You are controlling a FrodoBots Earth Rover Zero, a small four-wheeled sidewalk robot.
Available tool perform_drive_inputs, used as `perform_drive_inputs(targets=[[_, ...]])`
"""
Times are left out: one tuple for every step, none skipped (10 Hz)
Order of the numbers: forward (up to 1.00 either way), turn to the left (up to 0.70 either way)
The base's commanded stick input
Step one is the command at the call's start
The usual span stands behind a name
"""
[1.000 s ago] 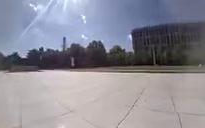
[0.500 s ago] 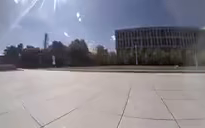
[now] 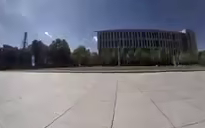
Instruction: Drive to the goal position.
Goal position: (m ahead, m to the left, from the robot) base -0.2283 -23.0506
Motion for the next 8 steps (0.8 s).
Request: perform_drive_inputs(targets=[[0.7,-0.32],[0.7,-0.32],[0.7,-0.32],[0.7,-0.32],[0.7,-0.32],[0.7,-0.32],[0.7,-0.32],[0.7,-0.32]])
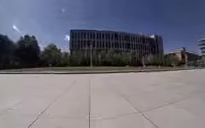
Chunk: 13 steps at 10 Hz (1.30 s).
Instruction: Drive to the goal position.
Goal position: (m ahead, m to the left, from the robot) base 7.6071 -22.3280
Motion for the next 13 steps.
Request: perform_drive_inputs(targets=[[0.7,-0.32],[0.7,-0.32],[0.7,-0.32],[0.7,-0.32],[0.7,-0.32],[0.7,-0.32],[0.7,-0.32],[0.7,-0.32],[0.7,-0.32],[0.7,-0.32],[0.7,-0.32],[0.7,-0.32],[0.7,-0.32]])
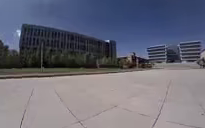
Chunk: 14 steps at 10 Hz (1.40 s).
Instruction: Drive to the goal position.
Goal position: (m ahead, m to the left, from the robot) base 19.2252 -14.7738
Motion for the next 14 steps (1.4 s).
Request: perform_drive_inputs(targets=[[0.7,-0.32],[0.7,-0.32],[0.7,-0.32],[0.7,-0.32],[0.7,-0.32],[0.7,-0.32],[0.7,-0.32],[0.7,-0.32],[0.7,-0.32],[0.7,-0.32],[0.7,-0.32],[0.7,-0.32],[0.7,-0.32],[0.7,-0.32]])
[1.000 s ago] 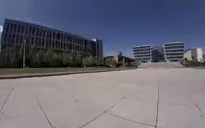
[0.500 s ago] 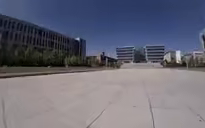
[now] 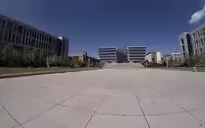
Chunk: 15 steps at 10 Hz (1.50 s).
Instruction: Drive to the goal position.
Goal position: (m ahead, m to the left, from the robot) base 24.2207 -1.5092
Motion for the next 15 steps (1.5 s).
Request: perform_drive_inputs(targets=[[0.7,-0.32],[0.7,-0.32],[0.7,-0.32],[0.7,-0.12],[0.7,0.01],[0.7,0.01],[0.7,0.01],[0.7,0.01],[0.7,0.01],[0.7,0.01],[0.7,0.01],[0.7,0.01],[0.7,0.01],[0.7,0.01],[0.7,0.02]])
